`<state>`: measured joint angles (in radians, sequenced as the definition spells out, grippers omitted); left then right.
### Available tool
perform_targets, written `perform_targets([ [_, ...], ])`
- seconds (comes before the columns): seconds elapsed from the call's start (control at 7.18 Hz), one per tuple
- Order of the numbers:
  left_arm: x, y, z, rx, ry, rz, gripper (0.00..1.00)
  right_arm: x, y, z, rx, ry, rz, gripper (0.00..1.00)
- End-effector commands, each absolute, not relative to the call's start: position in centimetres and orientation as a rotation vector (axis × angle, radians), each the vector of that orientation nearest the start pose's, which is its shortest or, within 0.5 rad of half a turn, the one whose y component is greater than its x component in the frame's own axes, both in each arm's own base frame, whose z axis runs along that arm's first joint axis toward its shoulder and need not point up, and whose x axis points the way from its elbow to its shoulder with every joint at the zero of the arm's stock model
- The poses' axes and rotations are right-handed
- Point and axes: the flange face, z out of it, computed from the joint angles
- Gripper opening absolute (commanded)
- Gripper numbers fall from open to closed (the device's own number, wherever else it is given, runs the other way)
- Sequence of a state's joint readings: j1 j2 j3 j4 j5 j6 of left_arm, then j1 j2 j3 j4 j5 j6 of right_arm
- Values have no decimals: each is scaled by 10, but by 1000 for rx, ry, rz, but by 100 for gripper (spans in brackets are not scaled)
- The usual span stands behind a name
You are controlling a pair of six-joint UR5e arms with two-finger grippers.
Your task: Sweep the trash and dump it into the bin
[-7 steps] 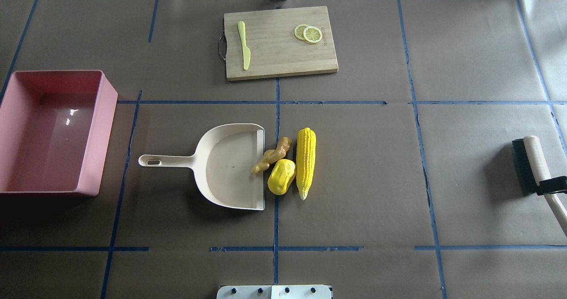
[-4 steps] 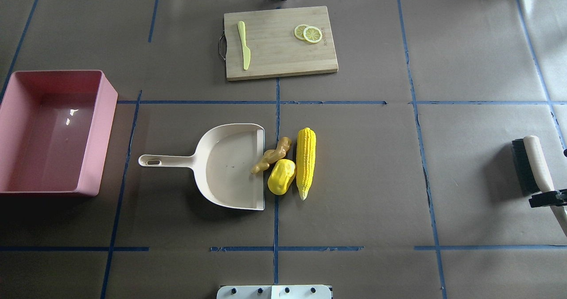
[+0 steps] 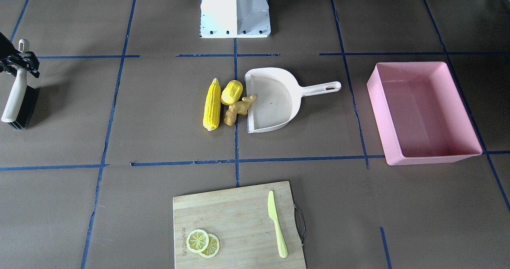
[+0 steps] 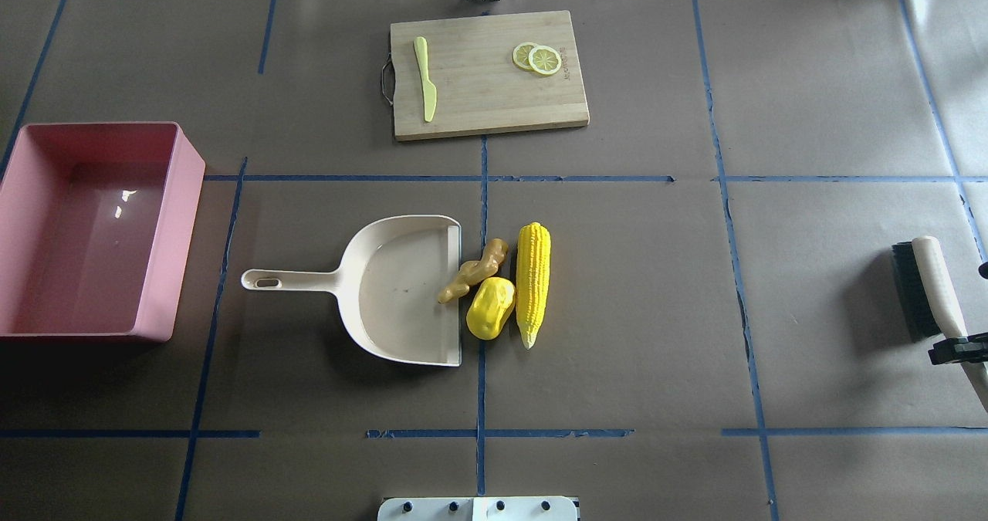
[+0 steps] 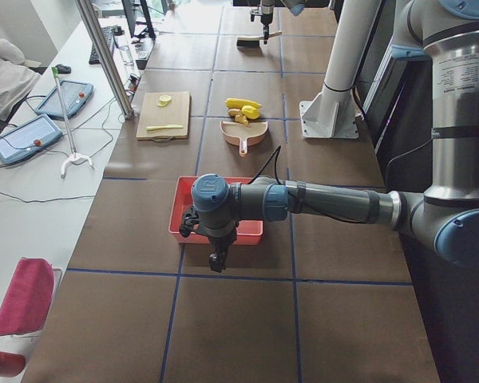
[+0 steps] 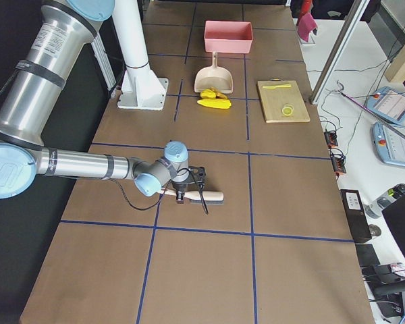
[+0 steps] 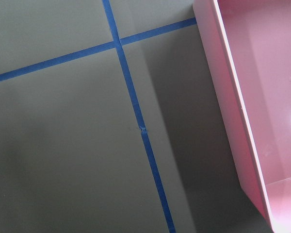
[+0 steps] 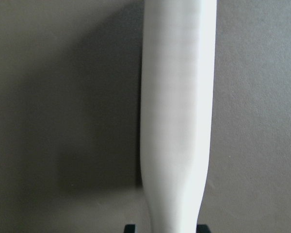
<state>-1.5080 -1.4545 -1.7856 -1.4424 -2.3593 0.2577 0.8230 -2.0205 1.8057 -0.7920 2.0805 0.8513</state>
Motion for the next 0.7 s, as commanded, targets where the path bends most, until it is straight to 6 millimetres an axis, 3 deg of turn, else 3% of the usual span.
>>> perform_targets([
  [0.0, -35, -442, 619, 51, 790, 293, 100, -161, -299, 649, 24, -745, -43, 0],
  [0.56, -35, -443, 611, 64, 786, 298, 100, -162, -297, 627, 20, -788, -54, 0],
])
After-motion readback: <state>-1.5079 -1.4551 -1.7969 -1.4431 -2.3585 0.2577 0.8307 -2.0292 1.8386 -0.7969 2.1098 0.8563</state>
